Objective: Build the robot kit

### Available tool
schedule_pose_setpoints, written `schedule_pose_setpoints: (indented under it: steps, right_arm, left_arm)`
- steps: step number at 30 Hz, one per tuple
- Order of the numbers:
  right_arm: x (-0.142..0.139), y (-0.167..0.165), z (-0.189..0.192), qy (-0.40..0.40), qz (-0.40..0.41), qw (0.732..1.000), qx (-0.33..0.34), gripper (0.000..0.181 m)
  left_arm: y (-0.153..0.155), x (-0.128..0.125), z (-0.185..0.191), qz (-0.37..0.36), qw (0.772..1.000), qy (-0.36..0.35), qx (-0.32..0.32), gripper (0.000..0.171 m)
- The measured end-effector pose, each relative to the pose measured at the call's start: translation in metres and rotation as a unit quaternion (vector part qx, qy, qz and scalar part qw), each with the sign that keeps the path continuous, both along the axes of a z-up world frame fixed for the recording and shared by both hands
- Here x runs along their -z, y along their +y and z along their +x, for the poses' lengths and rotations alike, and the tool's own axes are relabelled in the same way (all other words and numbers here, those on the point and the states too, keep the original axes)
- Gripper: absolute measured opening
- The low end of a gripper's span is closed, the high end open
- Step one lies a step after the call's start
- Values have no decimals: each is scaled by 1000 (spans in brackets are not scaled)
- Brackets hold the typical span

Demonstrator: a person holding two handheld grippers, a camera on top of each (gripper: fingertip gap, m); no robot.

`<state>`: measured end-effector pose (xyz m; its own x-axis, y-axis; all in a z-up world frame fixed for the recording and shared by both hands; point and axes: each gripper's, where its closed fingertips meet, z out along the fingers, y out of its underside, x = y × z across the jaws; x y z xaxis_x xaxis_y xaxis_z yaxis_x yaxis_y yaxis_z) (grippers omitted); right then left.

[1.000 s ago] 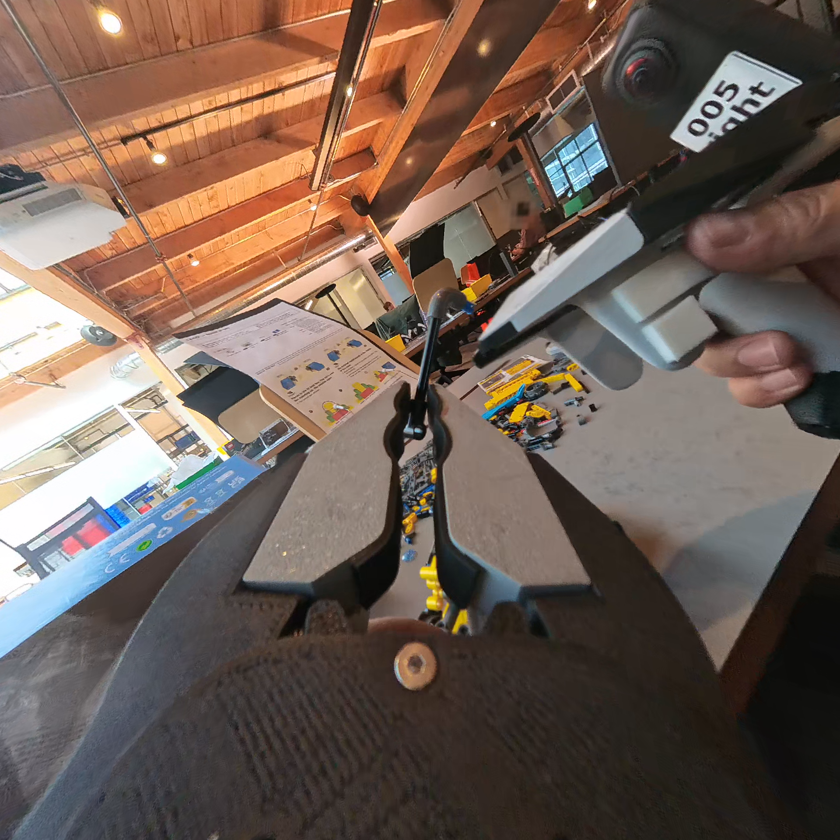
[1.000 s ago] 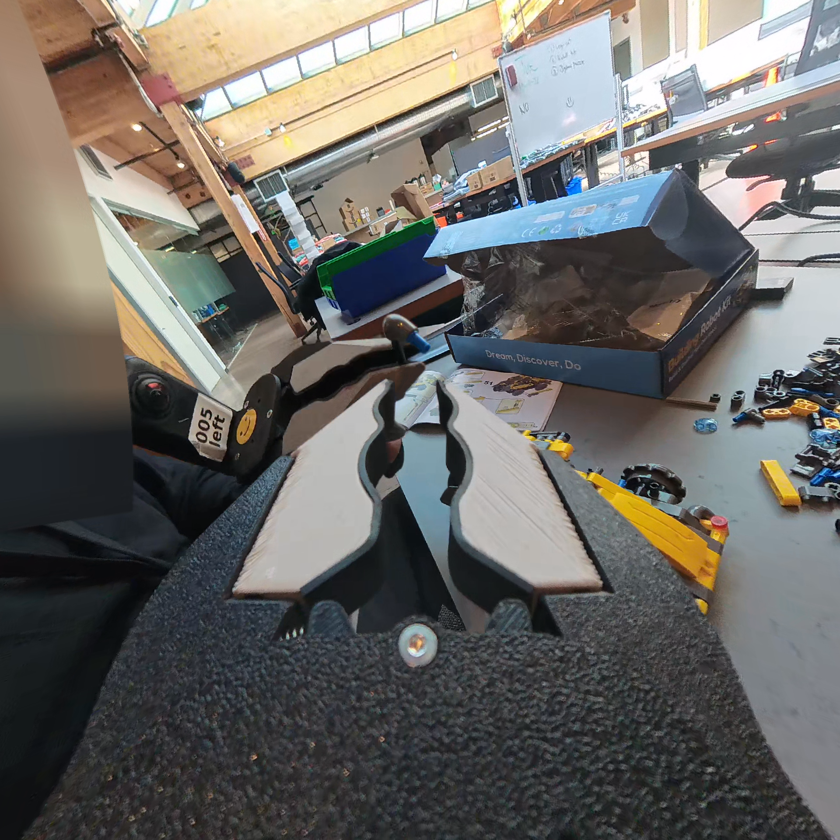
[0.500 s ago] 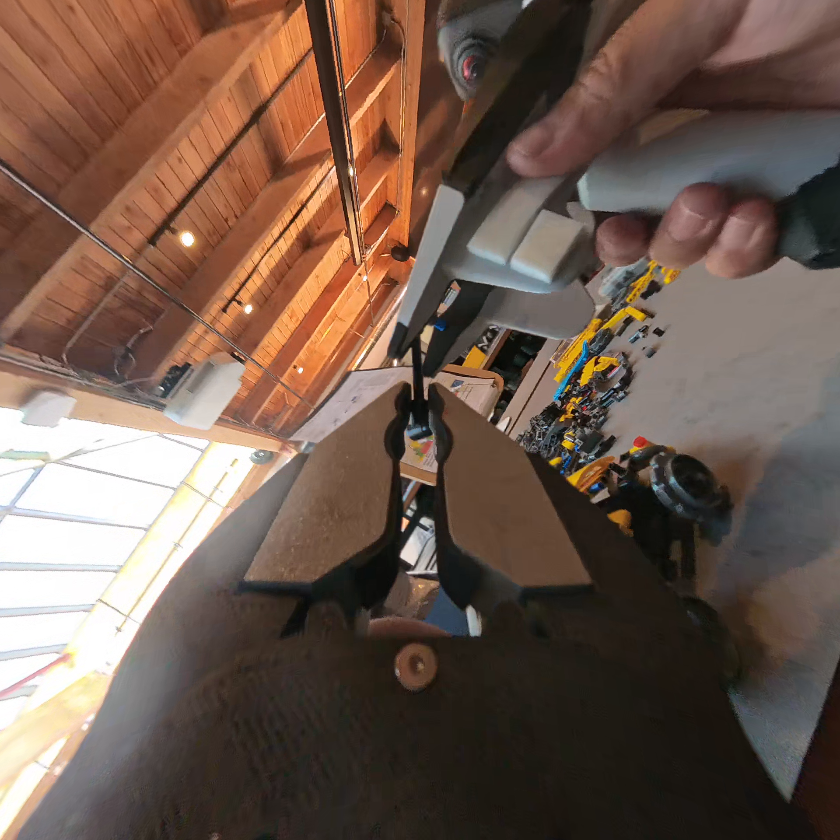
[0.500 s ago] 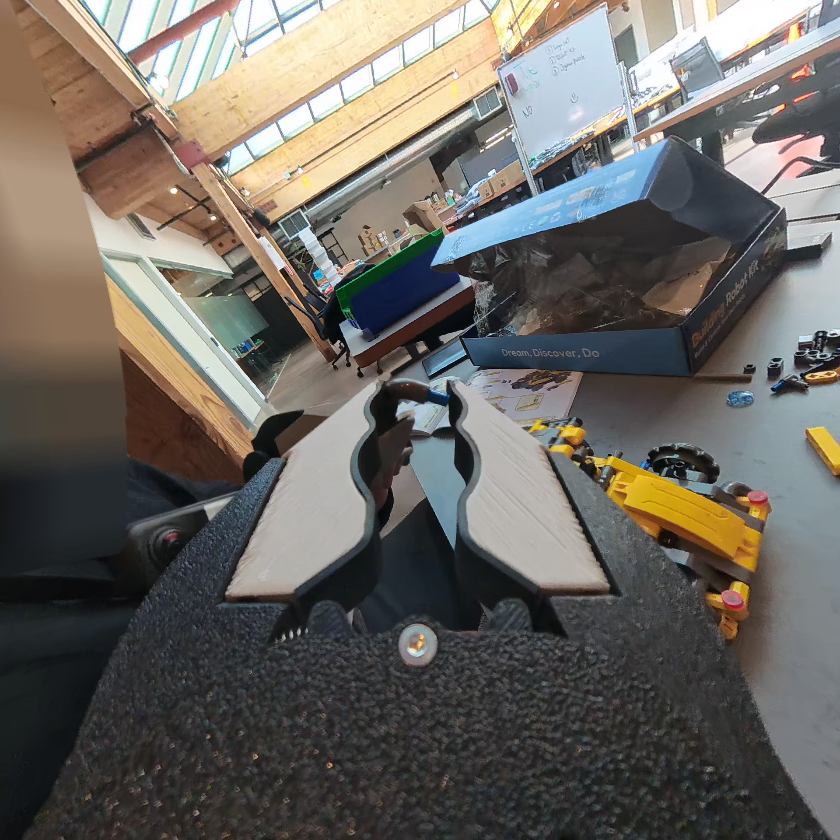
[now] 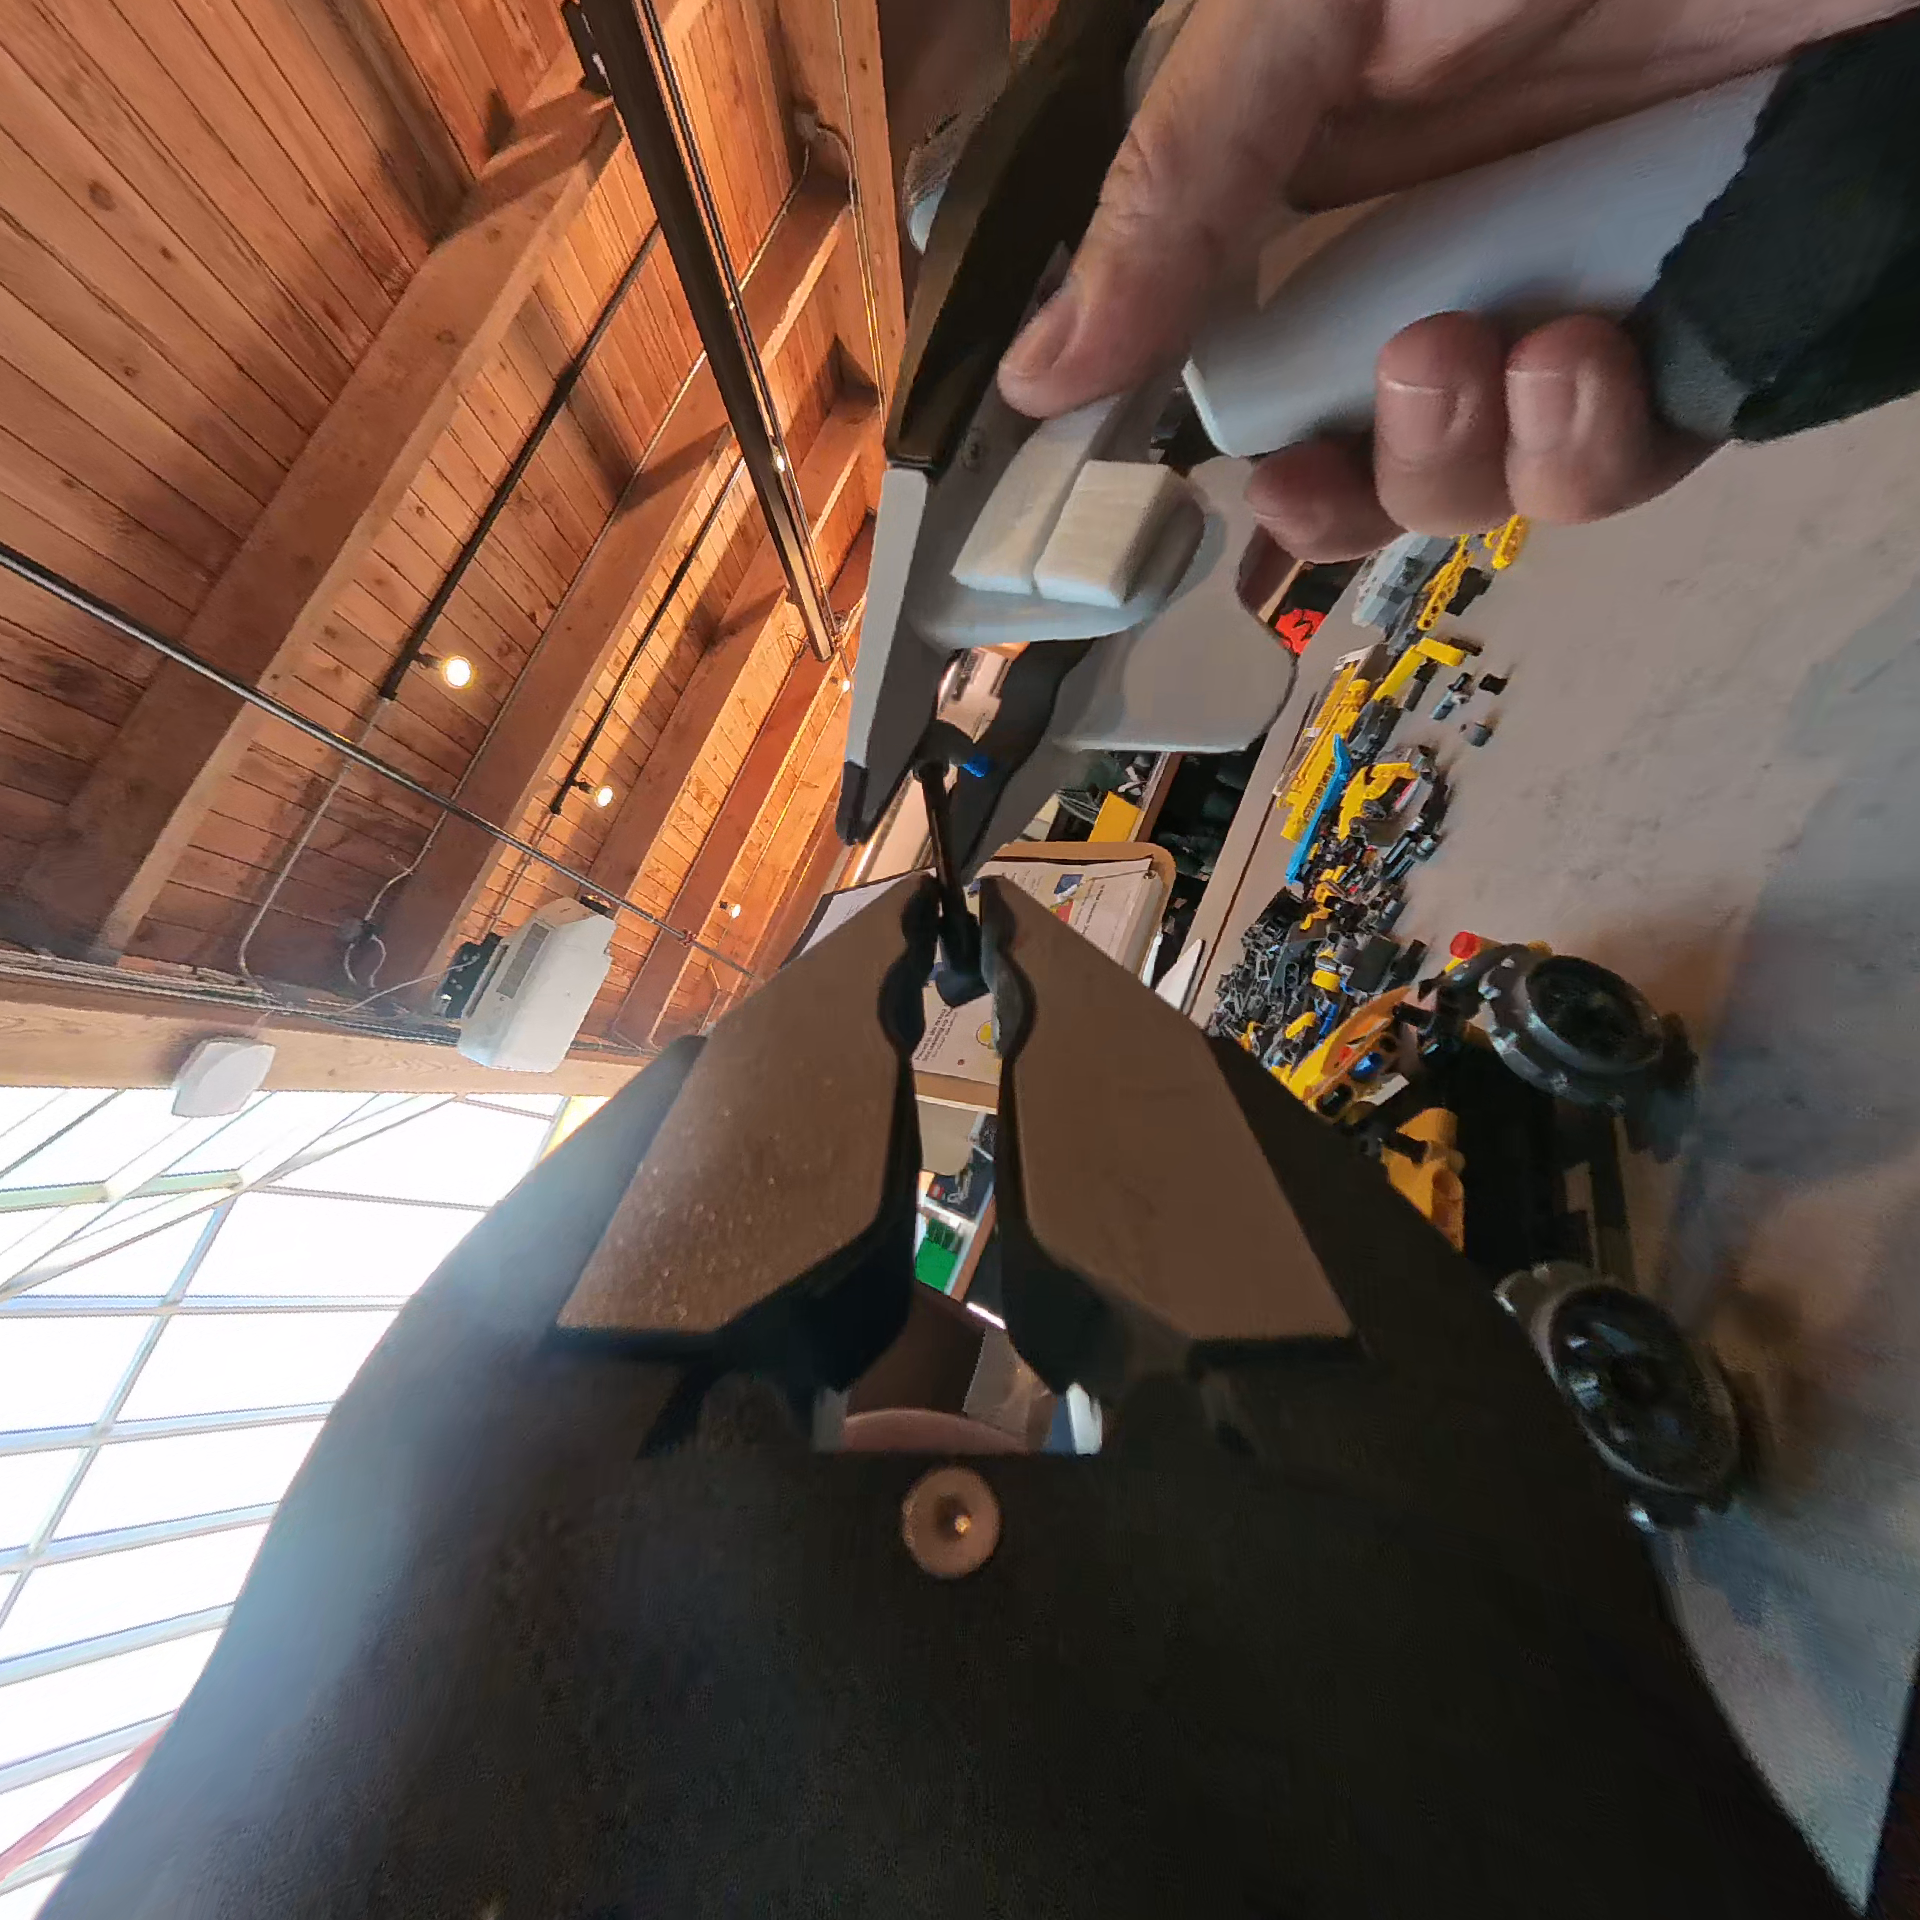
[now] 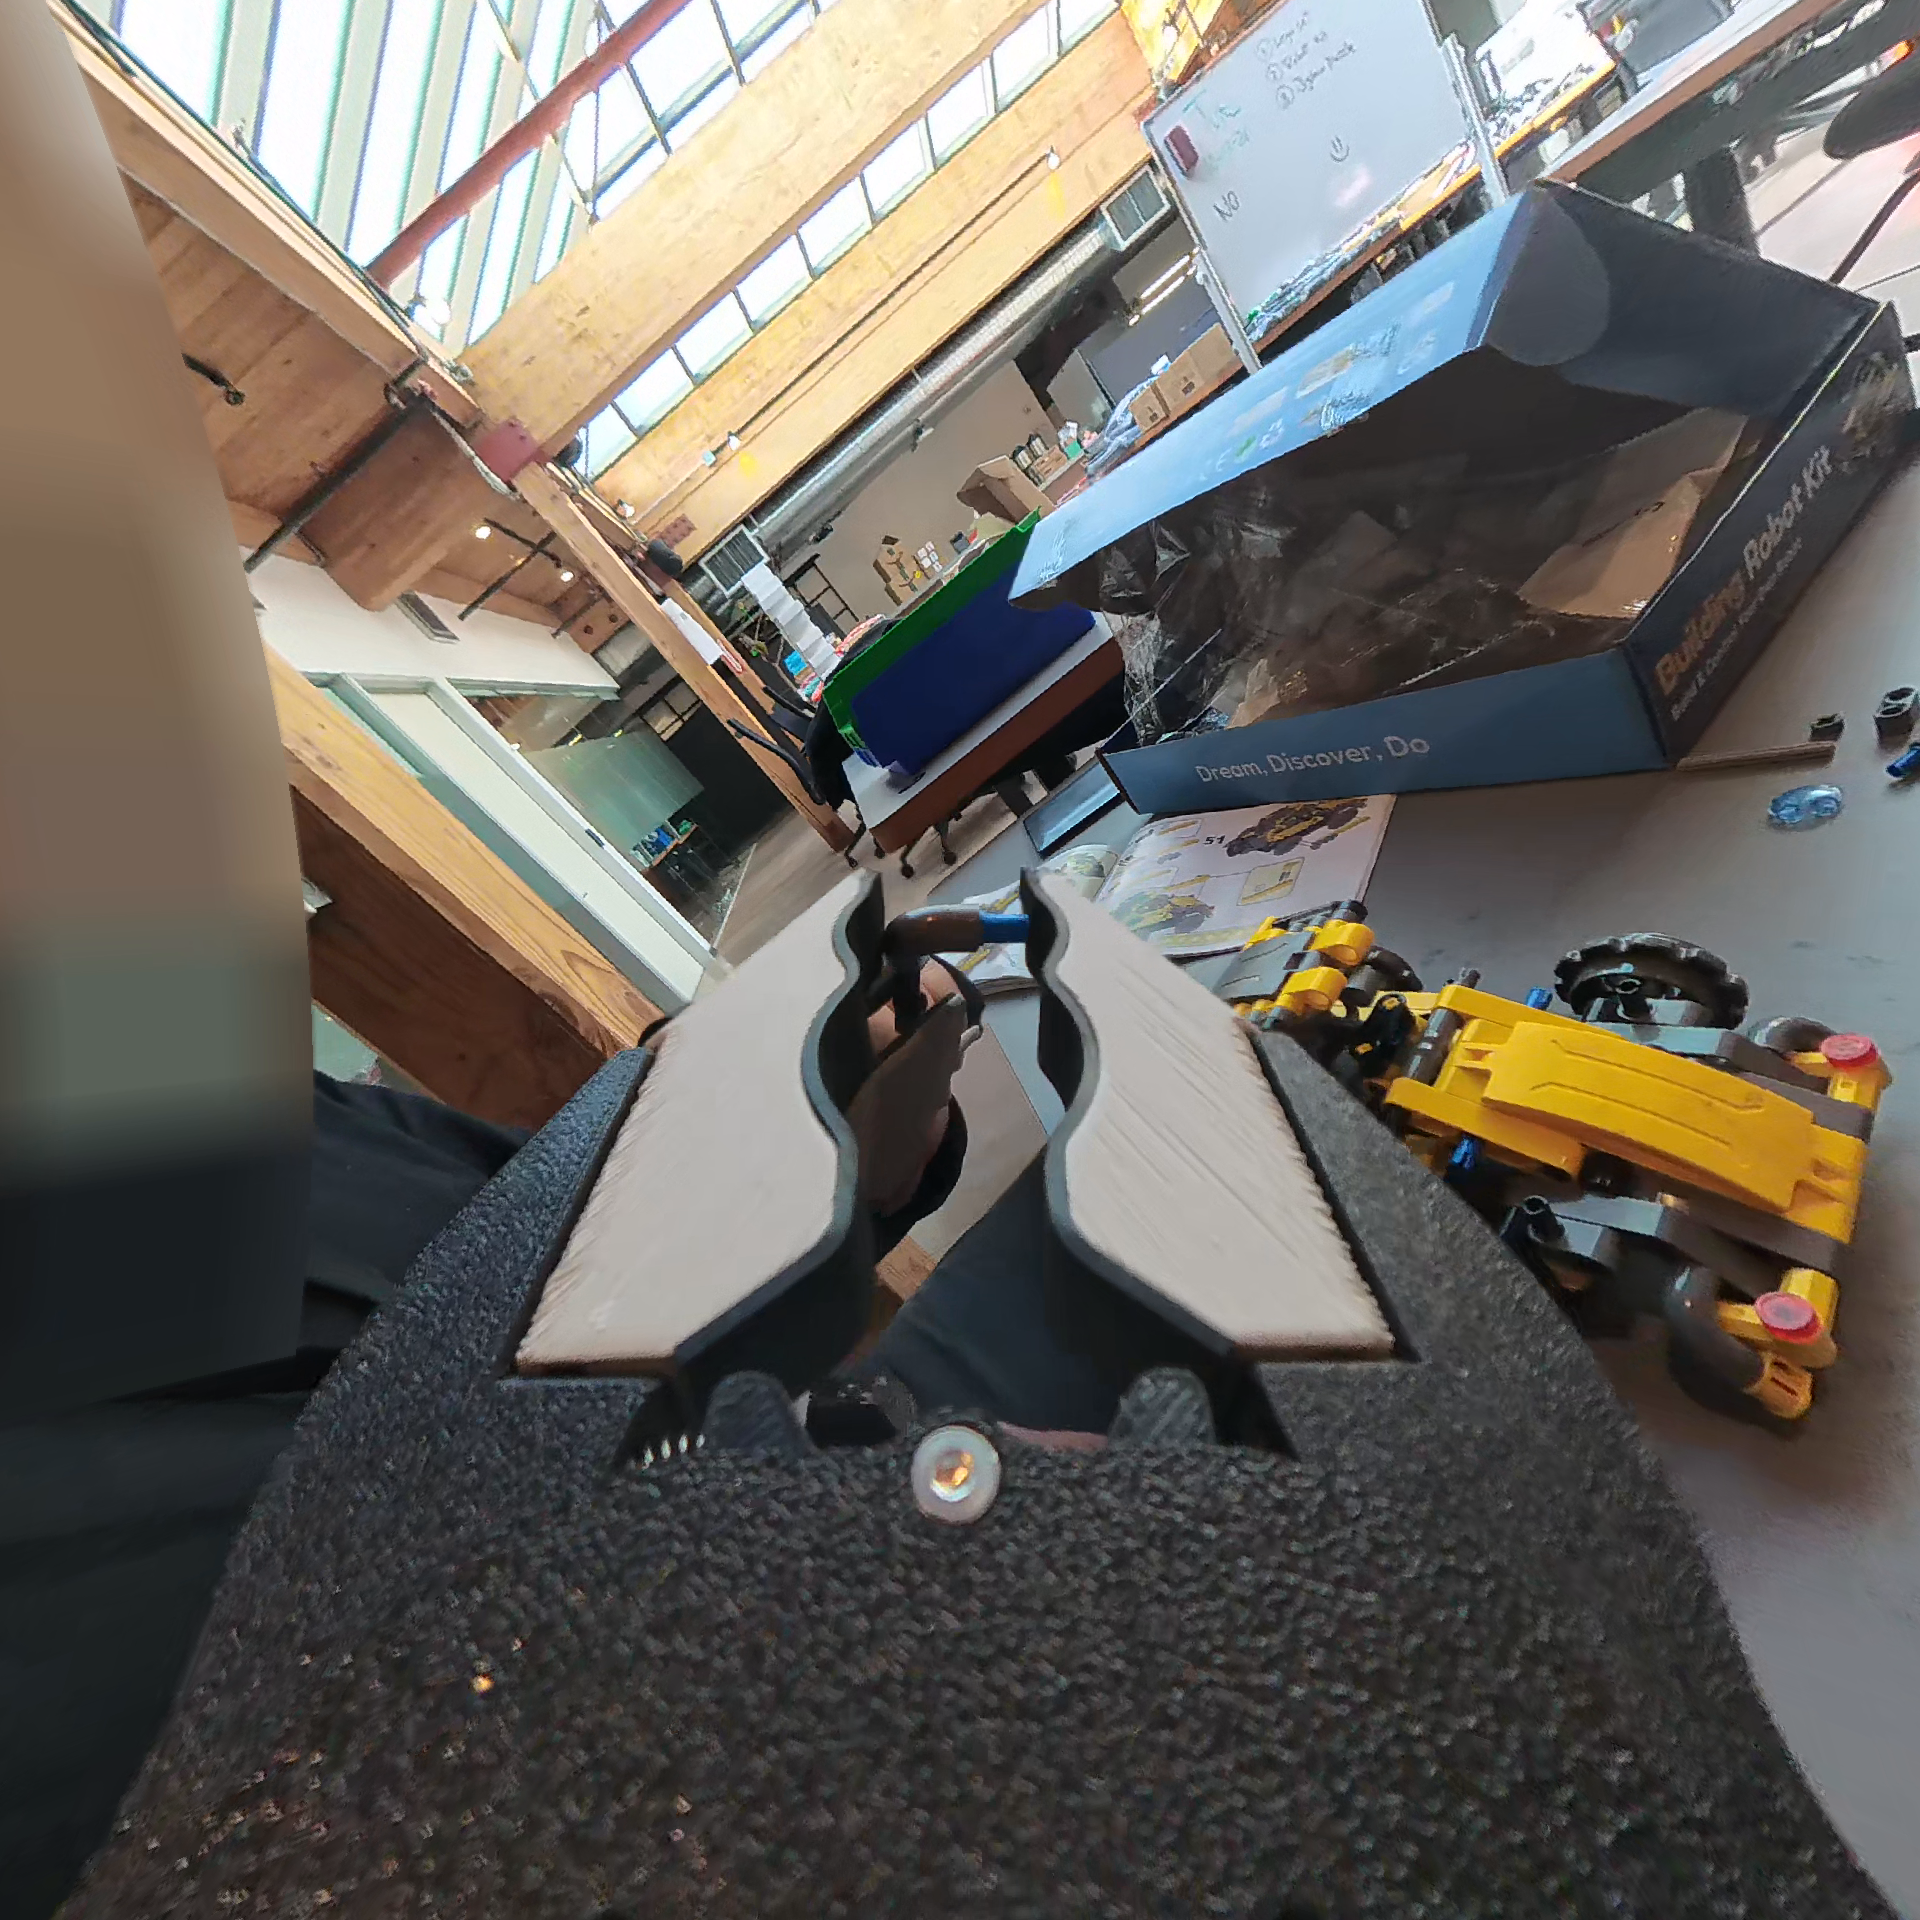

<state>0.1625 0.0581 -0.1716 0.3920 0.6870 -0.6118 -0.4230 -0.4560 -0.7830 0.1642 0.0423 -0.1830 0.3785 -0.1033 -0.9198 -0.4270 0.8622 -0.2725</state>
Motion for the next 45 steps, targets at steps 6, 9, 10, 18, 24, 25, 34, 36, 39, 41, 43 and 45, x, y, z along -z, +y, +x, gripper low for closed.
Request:
schedule_pose_setpoints:
  steps: [6,9,10,18,24,25,34,36,39,41,43,45]
  right_arm:
    - [-7,-4,3,68,-10,997,-24,6]
    - [-2,0,5,57,-16,998,-11,6]
    - [0,1,6,51,-17,999,-7,6]
    - [-2,9,27,50,-14,998,40,21]
    - [3,-1,25,67,-24,997,27,24]
    - [3,-1,27,70,-25,997,35,29]
    - [10,0,10,56,-31,997,30,13]
    - [15,5,11,28,-33,998,38,13]
    - [14,9,13,7,-23,999,35,12]
    - [12,12,19,-7,-13,999,37,12]
    - [9,12,24,-19,-5,999,29,12]
    - [7,9,29,-38,11,999,26,12]
  left_arm:
    - [-18,6,4,47,998,21,33,5]
    - [-13,10,5,26,999,19,20,5]
    - [-11,10,4,27,999,19,17,4]
    - [3,-4,-10,30,999,-21,-4,4]
    - [13,-2,-12,20,999,-21,-26,4]
    - [16,-1,-12,16,999,-19,-31,4]
    - [12,16,-1,5,999,13,-37,4]
    - [16,22,0,-32,999,22,-37,4]
    - [16,24,-4,-125,992,8,-8,7]
    - [15,19,-9,-194,980,-19,25,28]
    - [10,25,-14,-283,958,-4,53,37]
    - [-7,36,-19,-383,919,23,90,38]
